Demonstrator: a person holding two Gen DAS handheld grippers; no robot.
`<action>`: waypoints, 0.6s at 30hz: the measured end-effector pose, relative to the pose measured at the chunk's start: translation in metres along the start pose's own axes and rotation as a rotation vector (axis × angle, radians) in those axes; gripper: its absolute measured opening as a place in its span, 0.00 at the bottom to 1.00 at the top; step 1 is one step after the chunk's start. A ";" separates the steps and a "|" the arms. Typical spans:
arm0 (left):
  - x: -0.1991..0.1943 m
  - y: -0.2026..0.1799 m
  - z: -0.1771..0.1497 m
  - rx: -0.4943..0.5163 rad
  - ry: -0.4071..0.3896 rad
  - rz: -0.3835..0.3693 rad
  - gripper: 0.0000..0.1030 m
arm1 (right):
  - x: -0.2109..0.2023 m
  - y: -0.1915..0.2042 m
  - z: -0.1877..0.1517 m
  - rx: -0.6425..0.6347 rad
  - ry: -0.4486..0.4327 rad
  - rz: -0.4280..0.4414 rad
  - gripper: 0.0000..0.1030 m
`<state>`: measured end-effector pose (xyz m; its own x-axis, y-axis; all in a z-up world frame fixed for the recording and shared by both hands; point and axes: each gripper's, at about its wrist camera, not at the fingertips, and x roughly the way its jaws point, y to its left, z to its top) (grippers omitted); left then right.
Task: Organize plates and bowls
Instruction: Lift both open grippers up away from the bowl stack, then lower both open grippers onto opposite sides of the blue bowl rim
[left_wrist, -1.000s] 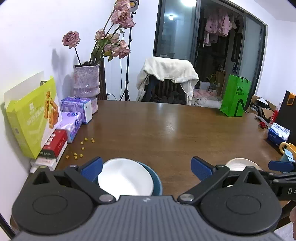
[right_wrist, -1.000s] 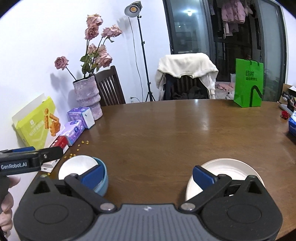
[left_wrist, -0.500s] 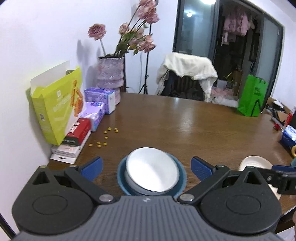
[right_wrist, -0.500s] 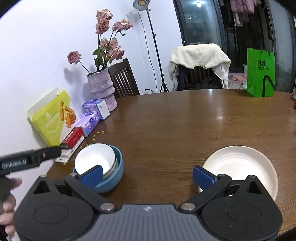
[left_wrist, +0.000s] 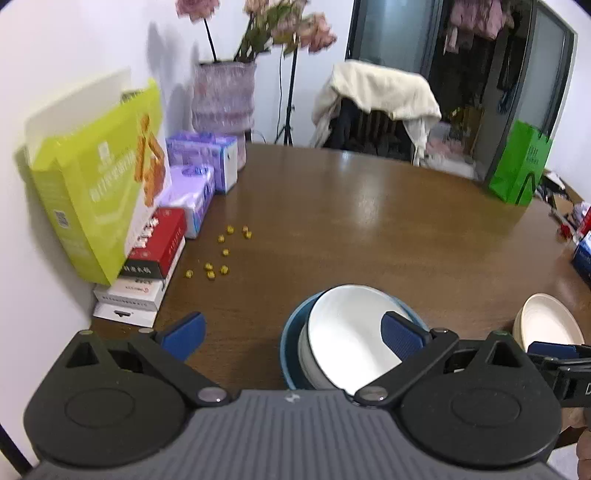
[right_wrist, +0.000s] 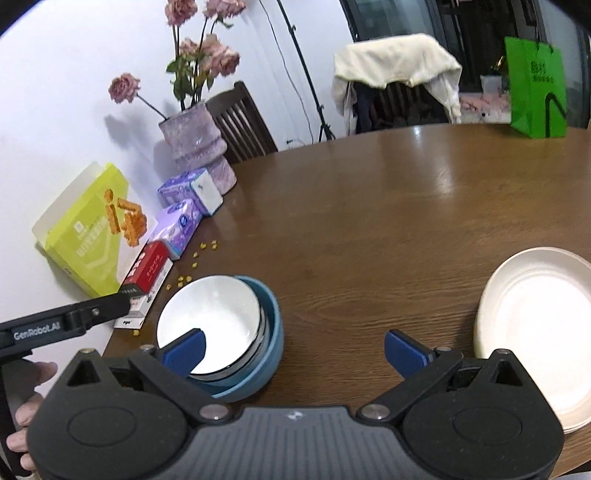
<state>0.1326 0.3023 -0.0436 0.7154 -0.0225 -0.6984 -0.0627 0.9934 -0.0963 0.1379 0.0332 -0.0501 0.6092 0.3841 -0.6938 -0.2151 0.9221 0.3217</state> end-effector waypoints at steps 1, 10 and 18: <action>0.006 0.003 0.001 -0.002 0.018 -0.008 1.00 | 0.005 0.002 0.000 0.001 0.011 -0.002 1.00; 0.060 0.026 0.006 -0.045 0.175 -0.074 1.00 | 0.058 0.013 0.002 0.043 0.142 -0.022 0.99; 0.101 0.034 0.010 -0.074 0.291 -0.122 1.00 | 0.096 0.016 0.002 0.085 0.230 -0.038 0.98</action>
<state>0.2102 0.3354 -0.1104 0.4921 -0.1830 -0.8511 -0.0469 0.9707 -0.2358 0.1944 0.0842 -0.1101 0.4235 0.3583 -0.8320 -0.1244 0.9327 0.3384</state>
